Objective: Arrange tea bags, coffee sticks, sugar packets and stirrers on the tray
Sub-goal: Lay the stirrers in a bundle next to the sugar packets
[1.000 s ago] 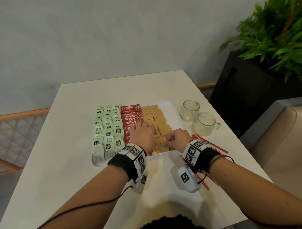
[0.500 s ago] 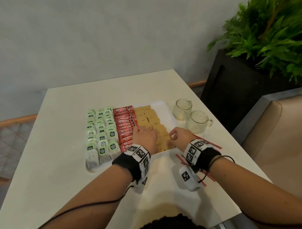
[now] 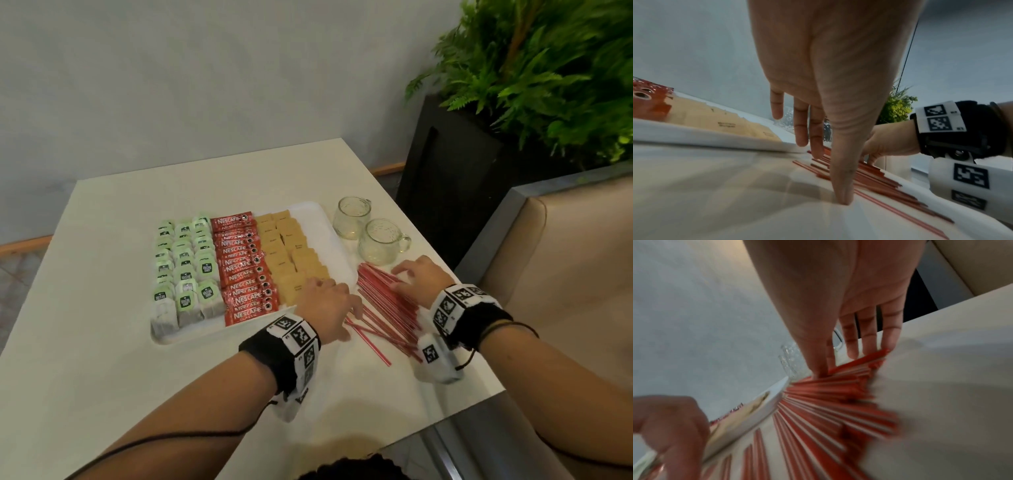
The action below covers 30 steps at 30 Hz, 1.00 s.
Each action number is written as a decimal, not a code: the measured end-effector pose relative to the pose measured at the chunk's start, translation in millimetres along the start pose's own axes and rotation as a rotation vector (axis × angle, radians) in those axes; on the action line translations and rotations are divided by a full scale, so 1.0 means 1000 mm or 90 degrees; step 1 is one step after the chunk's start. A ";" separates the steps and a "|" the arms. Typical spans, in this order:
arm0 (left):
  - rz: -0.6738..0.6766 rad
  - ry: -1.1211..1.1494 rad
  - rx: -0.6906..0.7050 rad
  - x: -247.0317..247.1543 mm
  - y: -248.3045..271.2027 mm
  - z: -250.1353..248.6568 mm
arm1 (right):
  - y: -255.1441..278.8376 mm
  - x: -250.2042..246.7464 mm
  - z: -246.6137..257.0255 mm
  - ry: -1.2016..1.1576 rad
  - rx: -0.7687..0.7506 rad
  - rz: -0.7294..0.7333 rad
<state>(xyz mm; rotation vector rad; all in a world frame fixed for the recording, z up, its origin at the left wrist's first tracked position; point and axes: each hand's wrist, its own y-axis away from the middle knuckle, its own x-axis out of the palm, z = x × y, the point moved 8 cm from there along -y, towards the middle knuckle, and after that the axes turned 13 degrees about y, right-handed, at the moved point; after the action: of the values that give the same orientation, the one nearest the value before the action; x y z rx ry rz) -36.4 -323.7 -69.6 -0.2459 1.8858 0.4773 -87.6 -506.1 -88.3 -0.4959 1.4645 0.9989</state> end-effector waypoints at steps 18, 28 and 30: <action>-0.110 0.055 0.014 0.005 -0.019 -0.035 | 0.068 0.032 0.014 0.054 -0.191 0.058; -0.043 -0.006 -0.042 0.016 -0.009 -0.021 | 0.056 0.023 0.051 0.097 -0.248 0.038; -0.045 -0.065 -0.045 0.014 -0.006 -0.019 | 0.052 0.017 0.052 0.114 -0.242 0.039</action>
<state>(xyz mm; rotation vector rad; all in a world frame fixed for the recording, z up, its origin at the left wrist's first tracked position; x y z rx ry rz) -55.3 -337.2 -78.0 -0.3275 1.7570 0.5006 -101.8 -431.6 -83.8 -0.8353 1.4578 1.3184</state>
